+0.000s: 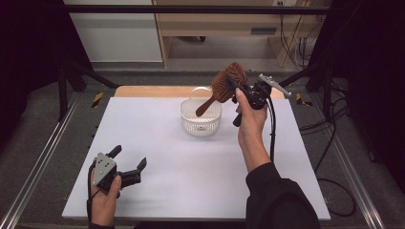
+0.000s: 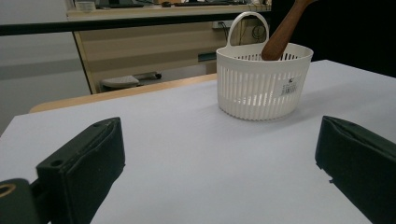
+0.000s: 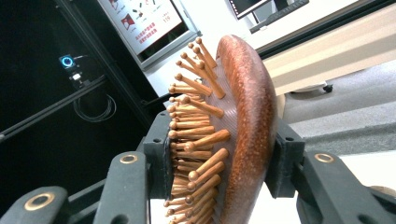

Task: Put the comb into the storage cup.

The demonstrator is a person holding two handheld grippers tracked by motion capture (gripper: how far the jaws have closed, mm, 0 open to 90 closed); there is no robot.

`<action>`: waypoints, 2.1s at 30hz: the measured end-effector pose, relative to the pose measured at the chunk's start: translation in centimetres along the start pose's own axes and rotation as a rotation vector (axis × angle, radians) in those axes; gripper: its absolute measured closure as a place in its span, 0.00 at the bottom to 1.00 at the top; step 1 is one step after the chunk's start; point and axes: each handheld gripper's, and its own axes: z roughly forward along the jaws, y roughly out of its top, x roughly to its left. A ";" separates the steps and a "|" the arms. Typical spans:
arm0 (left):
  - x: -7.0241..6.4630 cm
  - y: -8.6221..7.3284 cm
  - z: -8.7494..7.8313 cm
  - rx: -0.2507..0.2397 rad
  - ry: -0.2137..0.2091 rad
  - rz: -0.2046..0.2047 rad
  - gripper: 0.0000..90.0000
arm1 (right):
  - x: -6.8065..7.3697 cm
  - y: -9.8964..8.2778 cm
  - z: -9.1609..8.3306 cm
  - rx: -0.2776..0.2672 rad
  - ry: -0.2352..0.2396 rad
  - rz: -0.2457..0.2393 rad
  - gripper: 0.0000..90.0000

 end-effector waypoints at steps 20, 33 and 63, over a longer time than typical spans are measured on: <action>0.0 0.0 0.0 -0.002 -0.002 -0.002 0.02 | -0.3 -1.5 0.4 0.016 -0.005 0.002 0.59; -0.1 0.0 0.0 -0.004 -0.001 -0.003 0.02 | -0.8 -2.9 0.5 0.023 -0.004 0.008 0.58; -0.1 0.0 0.0 -0.004 -0.004 -0.002 0.02 | -0.8 -6.1 2.4 0.027 0.003 0.019 0.58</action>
